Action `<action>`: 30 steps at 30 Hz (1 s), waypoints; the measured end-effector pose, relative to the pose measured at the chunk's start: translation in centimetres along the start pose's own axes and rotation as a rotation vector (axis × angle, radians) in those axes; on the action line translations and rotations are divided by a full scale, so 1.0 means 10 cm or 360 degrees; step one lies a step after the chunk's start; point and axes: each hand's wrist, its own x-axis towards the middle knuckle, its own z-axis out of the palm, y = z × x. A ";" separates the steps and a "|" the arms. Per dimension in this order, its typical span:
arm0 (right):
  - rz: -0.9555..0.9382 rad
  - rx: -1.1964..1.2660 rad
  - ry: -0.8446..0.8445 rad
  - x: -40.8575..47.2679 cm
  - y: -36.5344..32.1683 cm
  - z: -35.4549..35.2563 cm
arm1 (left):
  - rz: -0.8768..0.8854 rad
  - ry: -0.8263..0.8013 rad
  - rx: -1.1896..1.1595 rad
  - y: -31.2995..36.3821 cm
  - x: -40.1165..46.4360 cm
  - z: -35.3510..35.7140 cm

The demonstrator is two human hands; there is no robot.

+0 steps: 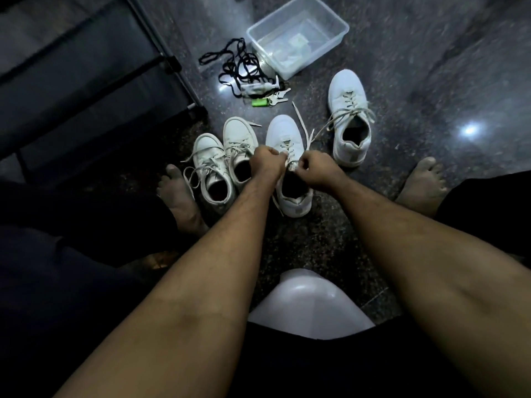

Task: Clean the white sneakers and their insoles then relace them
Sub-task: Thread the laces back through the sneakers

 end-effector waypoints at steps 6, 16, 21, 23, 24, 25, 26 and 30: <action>0.0199 0.1197 0.0631 0.12 -0.20 -0.47 | 0.0074 0.0117 -0.0460 0.43 -0.05 -0.27; 0.0061 0.0130 0.0810 0.26 -0.16 -0.66 | 0.0562 0.0358 0.0146 0.61 -0.09 -0.33; 0.0199 -0.0115 0.0221 0.09 0.04 -0.21 | 0.0707 0.0633 0.0506 0.39 -0.28 -0.32; 0.0191 -0.0017 -0.0073 0.09 0.07 -0.04 | 0.0591 0.0472 0.0542 0.31 -0.31 -0.24; 0.0202 0.0057 -0.0082 0.09 0.06 0.03 | 0.0479 0.0331 0.0570 0.26 -0.31 -0.17; 0.0219 0.0138 -0.0031 0.09 0.04 0.07 | 0.0365 0.0215 0.0576 0.22 -0.32 -0.12; 0.0232 0.0221 0.0030 0.11 0.02 0.11 | 0.0276 0.0149 0.0532 0.18 -0.31 -0.06; 0.0183 0.0576 0.0081 0.23 -0.02 0.18 | 0.0075 0.0075 0.0169 0.14 -0.18 0.06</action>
